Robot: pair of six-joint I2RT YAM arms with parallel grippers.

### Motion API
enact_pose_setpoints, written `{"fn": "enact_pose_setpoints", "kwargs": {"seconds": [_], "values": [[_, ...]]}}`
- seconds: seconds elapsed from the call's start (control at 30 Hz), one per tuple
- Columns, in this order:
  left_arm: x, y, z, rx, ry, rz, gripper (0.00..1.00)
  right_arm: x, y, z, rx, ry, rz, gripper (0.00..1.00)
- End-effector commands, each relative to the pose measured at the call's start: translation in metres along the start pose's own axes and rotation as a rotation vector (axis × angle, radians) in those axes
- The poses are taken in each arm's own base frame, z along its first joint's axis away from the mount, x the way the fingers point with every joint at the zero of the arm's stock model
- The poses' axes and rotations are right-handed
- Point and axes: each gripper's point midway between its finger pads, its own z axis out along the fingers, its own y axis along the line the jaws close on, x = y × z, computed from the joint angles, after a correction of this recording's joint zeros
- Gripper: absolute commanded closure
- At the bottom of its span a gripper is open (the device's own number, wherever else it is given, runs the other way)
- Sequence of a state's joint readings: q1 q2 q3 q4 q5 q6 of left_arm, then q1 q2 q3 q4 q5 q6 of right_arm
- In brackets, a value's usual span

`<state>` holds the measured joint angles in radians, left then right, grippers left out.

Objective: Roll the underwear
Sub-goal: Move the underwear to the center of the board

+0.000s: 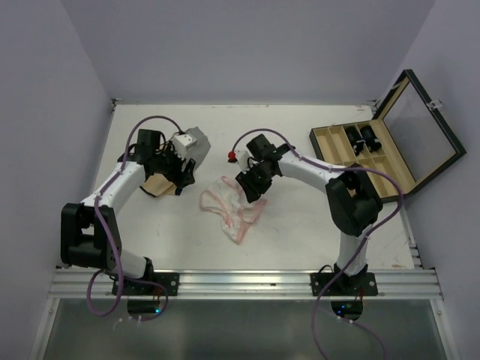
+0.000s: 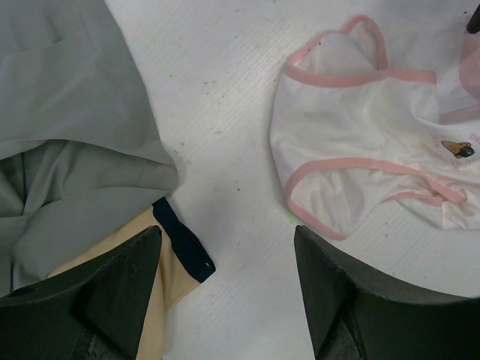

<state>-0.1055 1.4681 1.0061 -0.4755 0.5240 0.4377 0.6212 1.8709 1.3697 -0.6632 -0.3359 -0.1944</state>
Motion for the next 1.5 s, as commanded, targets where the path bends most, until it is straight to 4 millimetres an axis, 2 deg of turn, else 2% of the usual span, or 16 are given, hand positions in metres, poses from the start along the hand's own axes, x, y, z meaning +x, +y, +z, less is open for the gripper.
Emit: {"fn": "enact_pose_setpoints", "kwargs": {"seconds": [0.0,0.13,0.23,0.37,0.47,0.53,0.63,0.67,0.8,0.87,1.03,1.2,1.27,1.33,1.37,1.47], "values": [[-0.006,-0.010,-0.001,0.046,-0.046,0.013,0.24,0.005,-0.008,0.019,0.041,0.054,0.016,0.58],[0.009,-0.026,0.011,0.095,-0.007,0.009,0.22,0.016,-0.022,0.036,0.088,0.100,0.014,0.62],[0.021,-0.035,0.025,0.120,0.024,-0.002,0.22,0.016,-0.024,0.039,0.094,0.103,0.010,0.78],[0.036,-0.041,0.049,0.148,0.076,-0.046,0.26,0.011,-0.019,0.030,0.075,0.093,0.007,1.00],[0.039,-0.044,0.064,0.177,0.090,-0.075,0.29,0.001,-0.012,0.016,0.063,0.056,0.004,1.00],[0.037,-0.044,0.072,0.181,0.088,-0.083,0.35,-0.005,-0.007,0.008,0.054,0.033,0.001,1.00],[0.042,-0.044,0.081,0.199,0.115,-0.093,0.59,-0.013,-0.005,-0.008,0.064,0.000,-0.007,1.00],[0.043,-0.044,0.081,0.201,0.124,-0.091,0.72,-0.014,-0.006,-0.011,0.072,-0.002,-0.008,1.00],[0.045,-0.044,0.067,0.171,0.125,-0.037,0.95,-0.022,-0.018,-0.036,0.105,-0.049,0.005,1.00],[0.040,-0.042,0.056,0.140,0.108,0.008,1.00,-0.025,-0.027,-0.044,0.116,-0.065,0.010,1.00],[0.037,-0.040,0.044,0.102,0.095,0.043,1.00,-0.028,-0.053,-0.047,0.126,-0.066,0.043,1.00],[0.064,-0.048,0.033,0.123,0.179,0.091,1.00,-0.022,-0.040,-0.035,0.041,-0.036,0.116,1.00],[0.082,-0.050,0.026,0.108,0.220,0.127,1.00,-0.015,-0.032,-0.027,-0.012,-0.013,0.141,0.92],[0.098,-0.056,0.017,0.139,0.267,0.185,0.85,-0.008,-0.022,-0.023,-0.067,0.008,0.168,0.82],[0.109,-0.060,0.014,0.148,0.290,0.191,0.67,-0.005,-0.019,-0.020,-0.083,0.017,0.182,0.74],[0.100,-0.057,0.004,0.103,0.239,0.260,0.50,0.003,-0.008,-0.015,-0.141,0.034,0.222,0.67]]}}
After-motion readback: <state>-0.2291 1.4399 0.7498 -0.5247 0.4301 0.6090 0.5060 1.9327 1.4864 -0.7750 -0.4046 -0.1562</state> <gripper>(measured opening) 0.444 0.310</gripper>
